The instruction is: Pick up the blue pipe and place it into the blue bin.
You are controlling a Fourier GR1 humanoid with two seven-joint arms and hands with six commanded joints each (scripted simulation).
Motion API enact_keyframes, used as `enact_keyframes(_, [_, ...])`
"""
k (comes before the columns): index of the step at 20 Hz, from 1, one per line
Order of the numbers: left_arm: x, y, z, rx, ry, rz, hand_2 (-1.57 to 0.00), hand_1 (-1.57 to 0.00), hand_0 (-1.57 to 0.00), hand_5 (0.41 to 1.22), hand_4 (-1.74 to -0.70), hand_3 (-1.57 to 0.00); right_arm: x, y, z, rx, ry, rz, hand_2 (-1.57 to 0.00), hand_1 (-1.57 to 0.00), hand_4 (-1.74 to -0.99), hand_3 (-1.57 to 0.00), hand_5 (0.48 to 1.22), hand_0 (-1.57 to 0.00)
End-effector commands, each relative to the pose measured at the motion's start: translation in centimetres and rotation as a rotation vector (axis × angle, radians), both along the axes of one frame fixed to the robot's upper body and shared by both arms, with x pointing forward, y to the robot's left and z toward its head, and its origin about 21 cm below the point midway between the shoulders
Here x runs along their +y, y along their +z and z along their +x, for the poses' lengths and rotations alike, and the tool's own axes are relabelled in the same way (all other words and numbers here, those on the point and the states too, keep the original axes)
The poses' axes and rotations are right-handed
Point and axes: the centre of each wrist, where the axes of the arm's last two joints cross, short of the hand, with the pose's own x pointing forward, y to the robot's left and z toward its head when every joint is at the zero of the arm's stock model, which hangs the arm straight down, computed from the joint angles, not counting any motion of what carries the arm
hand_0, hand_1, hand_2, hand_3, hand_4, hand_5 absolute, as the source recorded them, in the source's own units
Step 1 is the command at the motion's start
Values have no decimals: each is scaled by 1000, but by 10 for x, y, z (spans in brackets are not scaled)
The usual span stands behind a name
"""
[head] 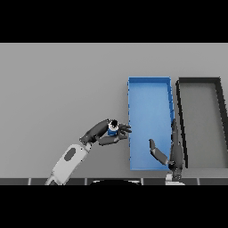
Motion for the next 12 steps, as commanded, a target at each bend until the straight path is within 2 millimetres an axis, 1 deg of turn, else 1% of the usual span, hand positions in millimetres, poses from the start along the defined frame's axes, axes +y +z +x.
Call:
enact_keyframes(1, [0,-2,0,7,1,2,-1571,-1571,-1571,1221,-1475,-1571,-3,13,4,-39,33,2,-25,-14,-1175,1,592,1])
enact_keyframes(2, [0,-2,-1,5,1,2,-1571,-1571,-1571,1221,-1475,-1571,-3,21,2,-64,73,-1,-20,-11,-1169,1,597,1])
enact_keyframes(3, [1,-4,-2,8,3,3,-1571,-1571,-1571,1221,-1474,-1571,-7,33,1,-61,116,-20,-16,-8,-1163,1,592,1])
enact_keyframes(4, [-1,-4,-3,1,0,2,-1571,-1571,-1571,1221,-1474,-1571,-7,36,0,4,166,-37,-12,-6,-1165,1,589,1])
enact_keyframes(5, [-1,-3,-7,-5,-5,-6,-1571,-1571,-1571,1221,-1474,-1571,-3,40,3,70,212,-37,-10,-5,-1171,1,579,1])
enact_keyframes(6, [0,-3,-6,-3,-3,-3,-1571,-1571,-1571,1221,-1473,-1571,0,47,7,100,255,-57,-8,-4,-1177,1,567,1])
enact_keyframes(7, [1,1,-4,-15,-3,-12,-1571,-1571,-1571,1221,-1473,-1571,5,54,6,97,308,-89,-6,-3,-1185,1,554,1])
enact_keyframes(8, [2,1,-2,-10,-3,-6,-1571,-1571,-1571,1221,-1473,-1571,3,62,7,112,330,-122,-4,-2,-1194,1,543,1])
enact_keyframes(9, [-1,0,-3,-10,-13,1,-1571,-1571,-1571,1221,-1473,-1571,8,72,11,91,383,-156,-3,-1,-1205,1,539,1])
enact_keyframes(10, [0,1,-2,-12,-9,10,-1571,-1571,-1571,1221,-1474,-1571,11,75,13,88,424,-178,-3,-1,-1219,1,537,1])
enact_keyframes(12, [1,2,-3,-23,-14,11,-1571,-1571,-1571,1221,-1474,-1571,21,91,21,72,486,-201,-1,0,-1246,1,526,1])
